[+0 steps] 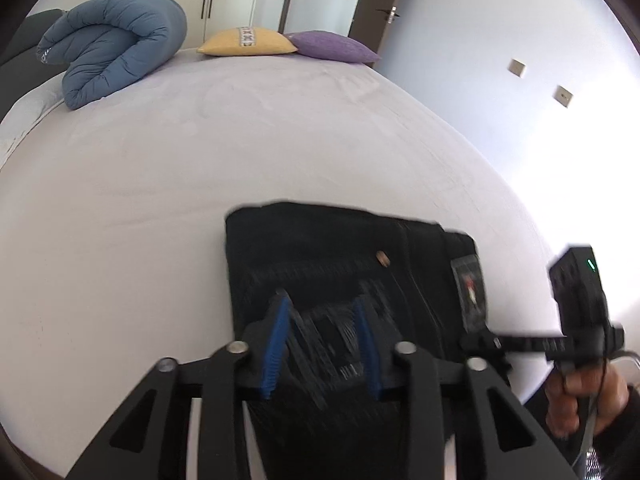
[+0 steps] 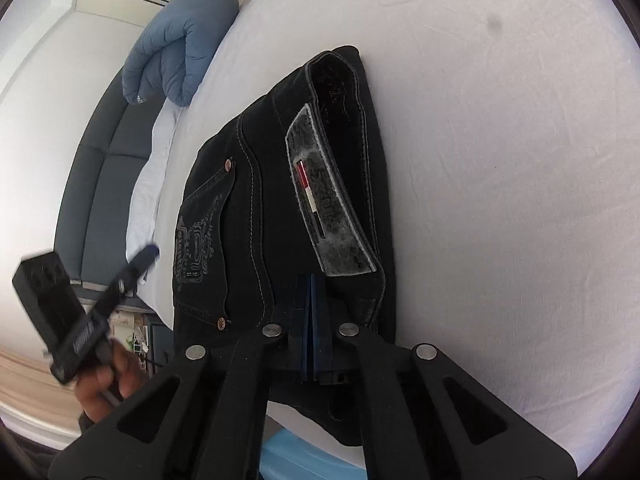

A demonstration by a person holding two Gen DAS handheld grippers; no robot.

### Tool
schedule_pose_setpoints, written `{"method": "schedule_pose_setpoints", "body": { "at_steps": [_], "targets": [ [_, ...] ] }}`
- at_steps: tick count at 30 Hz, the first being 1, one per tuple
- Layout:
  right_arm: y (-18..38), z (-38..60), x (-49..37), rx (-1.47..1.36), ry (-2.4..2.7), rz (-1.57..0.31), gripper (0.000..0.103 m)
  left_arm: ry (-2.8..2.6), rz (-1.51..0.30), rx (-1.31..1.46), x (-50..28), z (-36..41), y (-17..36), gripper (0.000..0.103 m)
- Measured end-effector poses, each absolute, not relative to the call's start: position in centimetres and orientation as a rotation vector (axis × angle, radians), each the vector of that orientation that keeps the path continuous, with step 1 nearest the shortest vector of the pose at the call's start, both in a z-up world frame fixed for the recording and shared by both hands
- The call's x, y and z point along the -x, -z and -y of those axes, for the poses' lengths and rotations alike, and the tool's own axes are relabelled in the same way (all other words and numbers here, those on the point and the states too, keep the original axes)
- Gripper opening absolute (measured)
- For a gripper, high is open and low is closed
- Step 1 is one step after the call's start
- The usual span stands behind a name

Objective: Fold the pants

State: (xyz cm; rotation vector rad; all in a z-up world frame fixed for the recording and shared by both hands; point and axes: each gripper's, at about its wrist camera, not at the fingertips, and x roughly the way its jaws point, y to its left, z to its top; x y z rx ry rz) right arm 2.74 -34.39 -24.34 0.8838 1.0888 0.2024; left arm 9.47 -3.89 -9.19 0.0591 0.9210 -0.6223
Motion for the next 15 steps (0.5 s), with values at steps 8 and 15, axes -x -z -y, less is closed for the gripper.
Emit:
{"method": "schedule_pose_setpoints", "body": {
  "at_steps": [8,15],
  "targets": [
    [23.7,33.5,-3.2,-0.787,-0.167,-1.098,0.0,0.581,-1.036,-0.227,-15.7,7.4,14.5,0.019],
    [23.7,33.2,-3.4,-0.768,-0.156,-1.096,0.0,0.588,-0.937,-0.304,-9.5,6.1,15.3,0.017]
  ]
}}
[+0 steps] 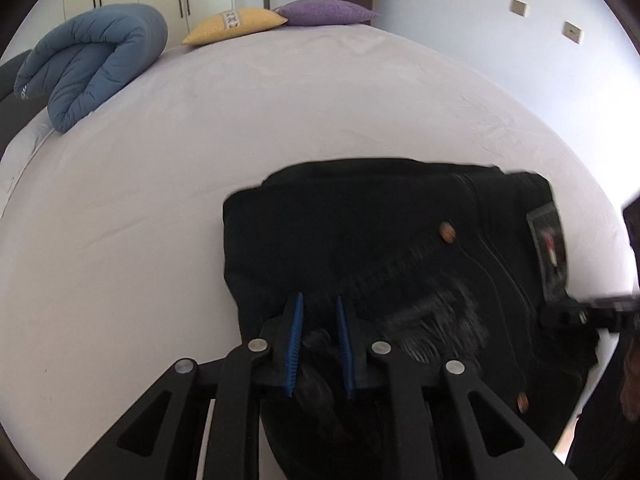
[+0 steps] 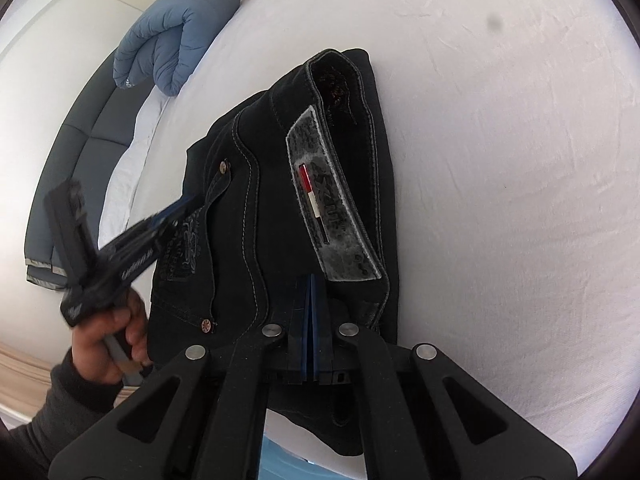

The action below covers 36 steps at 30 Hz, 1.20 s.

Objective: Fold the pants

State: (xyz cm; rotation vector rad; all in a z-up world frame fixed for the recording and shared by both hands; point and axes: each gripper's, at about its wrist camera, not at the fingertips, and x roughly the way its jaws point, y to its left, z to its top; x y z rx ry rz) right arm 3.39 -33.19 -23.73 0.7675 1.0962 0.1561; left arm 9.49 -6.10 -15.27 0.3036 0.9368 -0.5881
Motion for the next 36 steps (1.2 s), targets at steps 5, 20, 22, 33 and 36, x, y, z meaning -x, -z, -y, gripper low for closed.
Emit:
{"method": "schedule_pose_setpoints", "body": {
  "at_steps": [5,20,22,33,36],
  "targets": [
    [23.8,32.8,-3.2,-0.768,-0.156,-1.086,0.0,0.613,-0.891,-0.313,-3.5,4.2,15.0,0.016],
    [23.0,31.8,-0.1,-0.802,-0.142,-1.041,0.0,0.622,-0.883,-0.249,0.4,1.7,16.3,0.017],
    [23.6,32.1,0.1,-0.833,-0.152,-1.026,0.0,0.626,-0.874,-0.259,0.4,2.0,16.8,0.017],
    [21.5,33.7,3.5,-0.9,-0.197,-0.902,0.005,0.597,-0.787,-0.134,1.0,-1.1,11.4,0.085],
    [20.2,35.0,5.1,-0.9,-0.178,-0.857,0.005,0.59,-0.772,-0.06,-0.2,-2.7,9.6,0.094]
  ]
}}
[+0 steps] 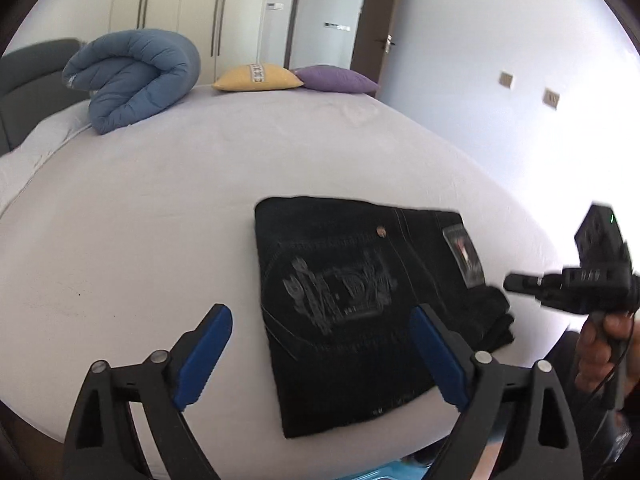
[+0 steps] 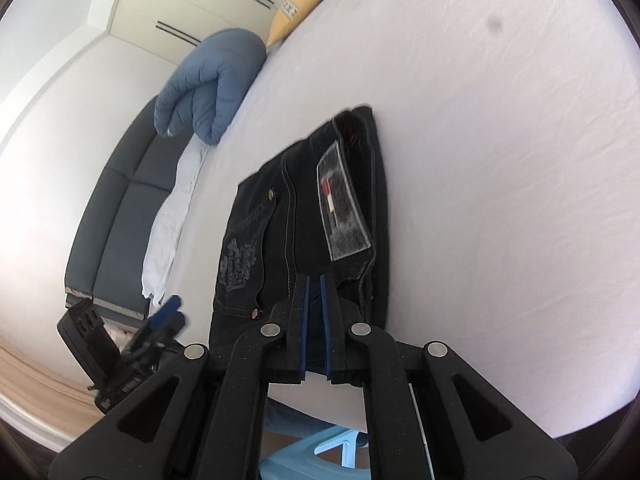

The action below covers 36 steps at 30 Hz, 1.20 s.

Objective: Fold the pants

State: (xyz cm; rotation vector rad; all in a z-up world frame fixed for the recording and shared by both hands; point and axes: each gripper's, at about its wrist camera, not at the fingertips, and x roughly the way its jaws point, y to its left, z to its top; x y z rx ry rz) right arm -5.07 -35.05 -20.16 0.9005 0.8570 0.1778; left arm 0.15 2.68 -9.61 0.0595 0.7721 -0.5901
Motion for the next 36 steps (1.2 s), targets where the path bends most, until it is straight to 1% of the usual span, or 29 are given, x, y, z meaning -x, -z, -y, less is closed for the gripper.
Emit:
{"method": "schedule_pose_setpoints", "body": {
  "at_steps": [5,7,8,9,10,11,14,16,17,18,19,21,22,23,24,25,26,27,30,33,35,36],
  "targets": [
    [20.9,36.9,3.7,-0.907,-0.135,-0.902,0.006,0.55,-0.92,-0.03,-5.2,-3.3,11.4,0.094],
    [21.0,37.1,2.5,-0.881,-0.135,-0.931,0.014,0.568,-0.991,-0.006,-7.0,-3.4,12.5,0.094],
    [20.9,37.2,1.8,-0.867,-0.142,-0.937,0.028,0.578,-1.006,0.006,-7.4,-3.4,12.8,0.094],
    [20.8,37.2,1.3,-0.858,-0.151,-0.938,0.058,0.584,-1.027,0.013,-8.0,-3.3,13.2,0.094],
    [20.7,37.3,0.9,-0.858,-0.154,-0.935,0.073,0.587,-1.042,0.017,-8.5,-3.2,13.5,0.094],
    [20.5,37.6,0.6,-0.864,-0.144,-0.921,0.083,0.589,-1.052,0.023,-8.9,-3.1,13.8,0.094],
    [20.1,38.8,-0.1,-0.855,-0.125,-0.893,0.083,0.623,-1.085,0.043,-10.0,-2.4,14.3,0.094],
    [20.5,39.5,-0.9,-0.857,-0.122,-0.933,0.081,0.64,-1.12,0.055,-10.9,-2.0,14.9,0.094],
    [21.1,39.7,-1.5,-0.871,-0.142,-0.972,0.076,0.644,-1.15,0.044,-11.3,-1.6,15.6,0.093],
    [21.7,39.9,-2.0,-0.878,-0.161,-0.999,0.068,0.648,-1.175,0.029,-11.6,-1.2,16.1,0.092],
    [22.0,39.9,-2.3,-0.877,-0.167,-1.013,0.065,0.654,-1.196,0.013,-11.6,-0.7,16.5,0.092],
    [22.7,40.3,-3.2,-0.892,-0.172,-1.041,0.056,0.668,-1.223,-0.011,-11.8,0.1,17.3,0.092],
    [23.0,40.5,-3.6,-0.91,-0.174,-1.043,0.053,0.674,-1.223,-0.01,-11.9,0.3,17.4,0.092],
    [23.4,40.8,-4.0,-0.94,-0.181,-1.045,0.045,0.679,-1.224,-0.004,-12.1,0.4,17.5,0.09],
    [23.7,40.9,-4.4,-0.961,-0.186,-1.053,0.036,0.681,-1.231,0.008,-12.3,0.5,17.6,0.086],
    [24.1,40.8,-4.9,-0.973,-0.185,-1.067,0.034,0.685,-1.235,0.015,-12.5,0.5,17.6,0.075],
    [24.4,40.6,-5.4,-0.975,-0.183,-1.079,0.033,0.701,-1.242,0.026,-12.6,0.7,17.5,0.058],
    [24.5,40.5,-5.6,-0.973,-0.188,-1.08,0.033,0.727,-1.256,0.045,-12.8,0.9,17.5,0.052],
    [24.2,40.0,-6.0,-0.944,-0.187,-1.087,0.03,0.724,-1.245,-0.015,-12.4,1.8,17.3,0.048],
    [23.6,39.1,-5.9,-0.903,-0.164,-1.077,0.025,0.719,-1.23,-0.009,-12.1,1.9,17.1,0.04],
    [22.8,38.1,-5.9,-0.846,-0.132,-1.066,0.022,0.714,-1.223,0.023,-11.9,1.6,16.8,0.029],
    [22.3,37.6,-5.9,-0.815,-0.118,-1.062,0.021,0.709,-1.217,0.03,-11.7,1.6,16.5,0.028]
  ]
}}
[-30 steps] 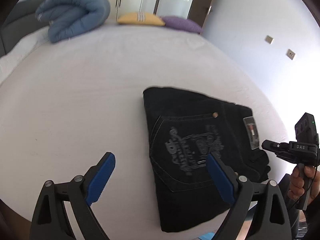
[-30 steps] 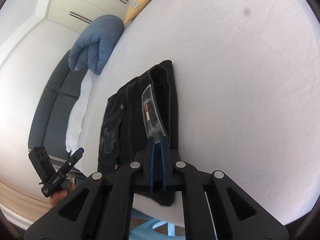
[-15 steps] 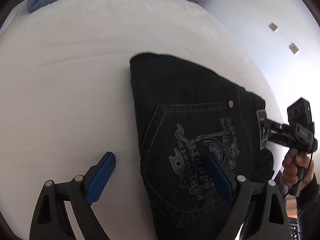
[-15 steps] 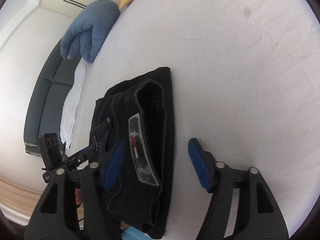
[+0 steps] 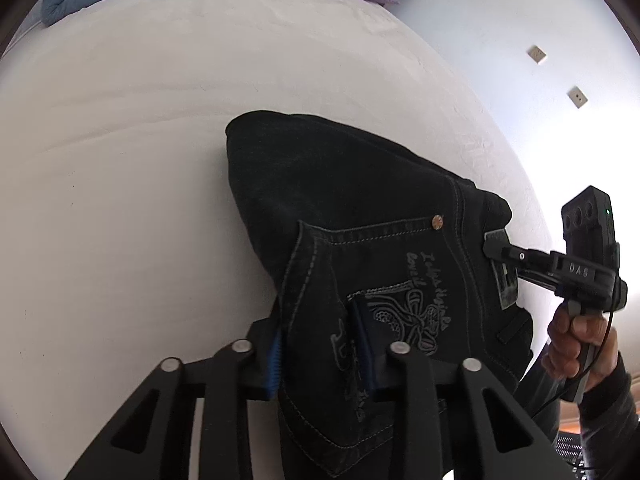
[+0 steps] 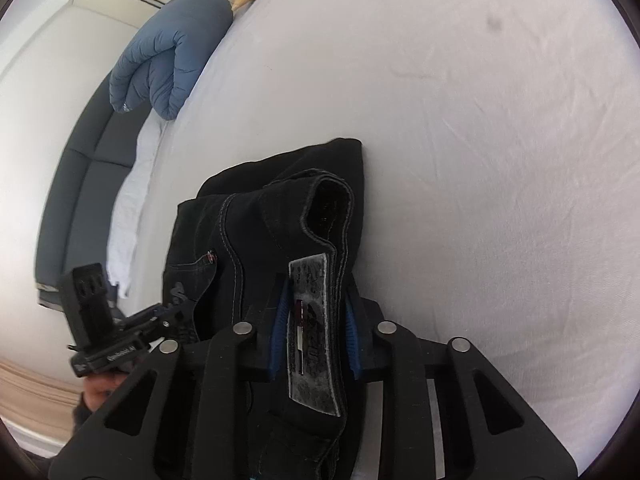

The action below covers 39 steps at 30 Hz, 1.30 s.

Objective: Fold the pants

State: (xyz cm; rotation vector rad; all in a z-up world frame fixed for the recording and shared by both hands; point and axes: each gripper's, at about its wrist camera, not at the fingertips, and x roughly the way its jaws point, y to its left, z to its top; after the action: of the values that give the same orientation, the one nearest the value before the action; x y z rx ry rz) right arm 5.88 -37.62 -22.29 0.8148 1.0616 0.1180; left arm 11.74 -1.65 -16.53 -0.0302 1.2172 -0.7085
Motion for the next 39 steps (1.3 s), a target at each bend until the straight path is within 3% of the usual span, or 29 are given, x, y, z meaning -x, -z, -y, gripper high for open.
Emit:
{"method": "schedule_pose_setpoints", "body": {
  "at_steps": [5,17,24,30,37,39],
  "targets": [
    [18.9,36.1,-5.8,-0.718,-0.108,-1.015,0.016,0.697,-1.176,0.021,-11.0,2.6,14.9,0.02],
    [11.8,38.1,-9.3,-0.645,-0.129,-0.9,0.016,0.711,-1.031,-0.019,-15.4,5.2,8.4,0.02],
    [10.7,42.3,-15.0,-0.664,-0.081,-0.882,0.016,0.704,-1.015,-0.084,-20.5,9.3,8.2,0.02],
    [13.5,46.4,-19.2,-0.69,-0.031,-0.923,0.016,0.669,-1.069,-0.125,-24.3,12.9,12.0,0.021],
    [21.1,49.5,-20.7,-0.804,0.057,-0.981,0.027,0.594,-1.085,-0.123,-24.3,12.7,16.1,0.049],
    [21.2,49.4,-20.6,-0.794,0.054,-0.946,0.029,0.592,-1.075,-0.121,-23.8,12.4,16.1,0.051]
  ]
}}
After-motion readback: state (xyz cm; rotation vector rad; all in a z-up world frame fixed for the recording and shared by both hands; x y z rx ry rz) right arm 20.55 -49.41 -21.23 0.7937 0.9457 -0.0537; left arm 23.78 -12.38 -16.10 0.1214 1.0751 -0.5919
